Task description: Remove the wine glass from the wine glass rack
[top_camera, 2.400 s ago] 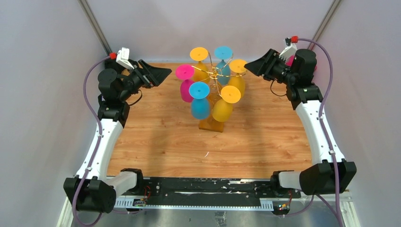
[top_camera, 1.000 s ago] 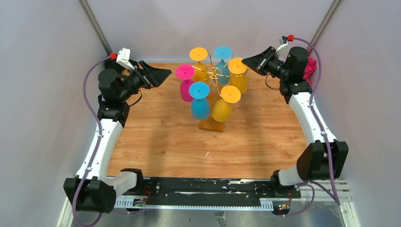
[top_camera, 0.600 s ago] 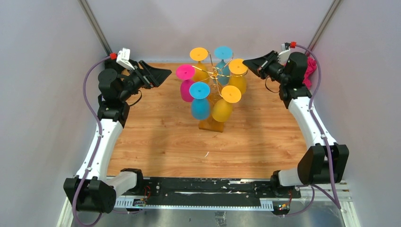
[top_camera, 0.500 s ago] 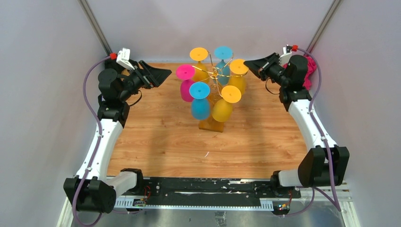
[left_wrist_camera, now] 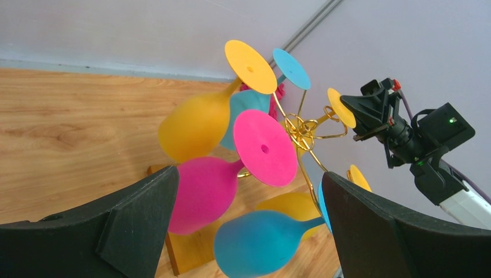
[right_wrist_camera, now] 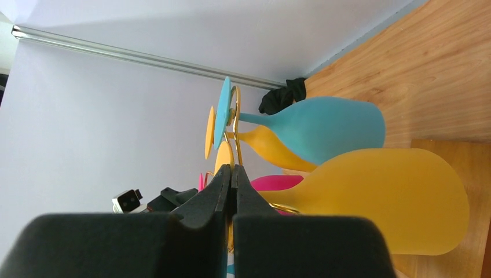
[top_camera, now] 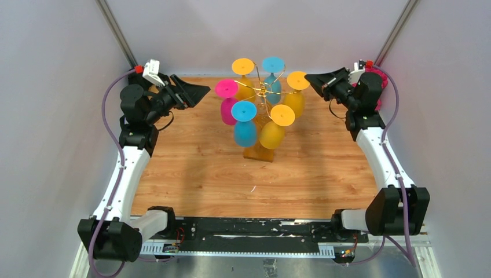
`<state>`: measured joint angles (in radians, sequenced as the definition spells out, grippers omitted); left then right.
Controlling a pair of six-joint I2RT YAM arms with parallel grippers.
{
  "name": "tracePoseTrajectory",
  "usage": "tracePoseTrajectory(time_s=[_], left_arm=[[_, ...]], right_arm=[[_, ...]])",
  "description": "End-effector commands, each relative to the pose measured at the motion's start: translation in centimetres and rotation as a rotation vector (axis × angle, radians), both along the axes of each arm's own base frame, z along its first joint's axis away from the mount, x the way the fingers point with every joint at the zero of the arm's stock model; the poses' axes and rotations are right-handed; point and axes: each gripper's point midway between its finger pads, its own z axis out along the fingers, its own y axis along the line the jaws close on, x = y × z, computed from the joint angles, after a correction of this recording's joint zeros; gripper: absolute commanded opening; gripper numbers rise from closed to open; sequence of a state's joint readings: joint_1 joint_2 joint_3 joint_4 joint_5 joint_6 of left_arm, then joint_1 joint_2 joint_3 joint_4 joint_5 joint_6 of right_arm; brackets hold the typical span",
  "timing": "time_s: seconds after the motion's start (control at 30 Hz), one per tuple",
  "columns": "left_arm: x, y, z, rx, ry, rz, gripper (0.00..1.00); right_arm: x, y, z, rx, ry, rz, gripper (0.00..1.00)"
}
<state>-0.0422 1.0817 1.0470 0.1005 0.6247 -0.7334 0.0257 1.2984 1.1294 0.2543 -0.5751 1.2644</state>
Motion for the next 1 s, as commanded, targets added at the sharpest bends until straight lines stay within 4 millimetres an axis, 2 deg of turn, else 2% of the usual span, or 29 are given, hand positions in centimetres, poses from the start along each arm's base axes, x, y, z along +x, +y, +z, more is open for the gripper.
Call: tracePoseTrajectory(time_s=[0.0,0.37,0.53,0.67,0.97], left_arm=[[-0.7,0.0,0.5,0.001,-0.011,-0.011,1.00],[-1.0,-0.1,0.8,-0.011,-0.013,-0.016,1.00],[-1.0,-0.1,0.8,-0.015,-0.008,-0.017,1.00],[-1.2,-0.1,1.0,-0.017,-0.012,-0.019,1.00],[-1.3,0.0,1.0,-0.010,-0.013,-0.015,1.00]], right_arm=[[-1.2,-0.3,1.9,0.001,-0.055,0.008,0.00],[-3.4,0.1,1.7,-0.018,-0.050,0.051,0.00],[-3.7,0.5,1.2,-0.026,-0.041,0.076,0.00],[-4.0,1.6,1.3,-0.031,-0.041,0.112,0.00],[-3.2,5.8,2.1,-0.063,-0.067,0.203,0.00]])
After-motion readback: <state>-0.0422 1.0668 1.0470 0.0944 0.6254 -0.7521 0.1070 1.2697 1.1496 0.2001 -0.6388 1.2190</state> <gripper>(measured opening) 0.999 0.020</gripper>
